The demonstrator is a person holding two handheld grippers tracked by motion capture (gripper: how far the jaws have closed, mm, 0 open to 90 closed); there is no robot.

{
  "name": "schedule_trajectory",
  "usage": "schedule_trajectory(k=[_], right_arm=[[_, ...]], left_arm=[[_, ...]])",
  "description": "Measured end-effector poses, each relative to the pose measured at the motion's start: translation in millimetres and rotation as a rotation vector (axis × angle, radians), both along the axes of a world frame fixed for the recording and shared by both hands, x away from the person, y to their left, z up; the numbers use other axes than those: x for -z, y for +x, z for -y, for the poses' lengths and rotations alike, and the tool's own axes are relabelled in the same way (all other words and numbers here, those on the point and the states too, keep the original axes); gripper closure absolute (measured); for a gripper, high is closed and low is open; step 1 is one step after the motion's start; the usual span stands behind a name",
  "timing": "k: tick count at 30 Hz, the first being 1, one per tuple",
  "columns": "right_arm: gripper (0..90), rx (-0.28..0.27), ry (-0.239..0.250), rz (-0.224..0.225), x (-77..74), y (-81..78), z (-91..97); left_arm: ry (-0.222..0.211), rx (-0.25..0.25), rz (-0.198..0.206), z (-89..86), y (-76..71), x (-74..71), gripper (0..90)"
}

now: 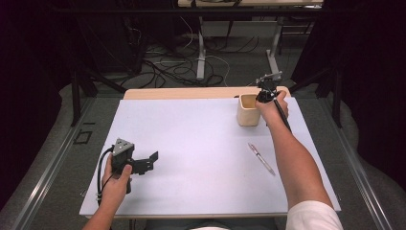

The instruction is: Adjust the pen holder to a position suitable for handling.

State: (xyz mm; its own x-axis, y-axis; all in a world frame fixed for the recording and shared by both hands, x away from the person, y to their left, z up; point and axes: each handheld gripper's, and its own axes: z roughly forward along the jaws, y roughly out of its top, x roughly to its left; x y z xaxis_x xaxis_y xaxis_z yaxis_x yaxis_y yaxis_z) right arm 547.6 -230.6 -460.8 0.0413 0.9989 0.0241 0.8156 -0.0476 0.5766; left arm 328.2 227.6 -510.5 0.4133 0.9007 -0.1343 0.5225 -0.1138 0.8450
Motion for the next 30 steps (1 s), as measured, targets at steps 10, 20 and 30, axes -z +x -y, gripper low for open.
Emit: schedule_trajectory(k=[10, 20, 30], right_arm=[[84.5, 0.044, 0.030, -0.047, -4.3, 6.0, 0.7], [84.6, 0.068, 0.101, -0.067, -17.1, 4.2, 5.9], [84.4, 0.025, 0.109, -0.107, -24.5, -13.8, -19.2]], left_arm=[[-0.003, -0.005, -0.008, -1.4, 0.5, 0.6, 0.3], [-0.007, -0.010, -0.010, -1.9, 1.1, 0.8, 0.3], [0.000, 0.001, -0.008, 0.0, 0.9, -0.1, 0.3]])
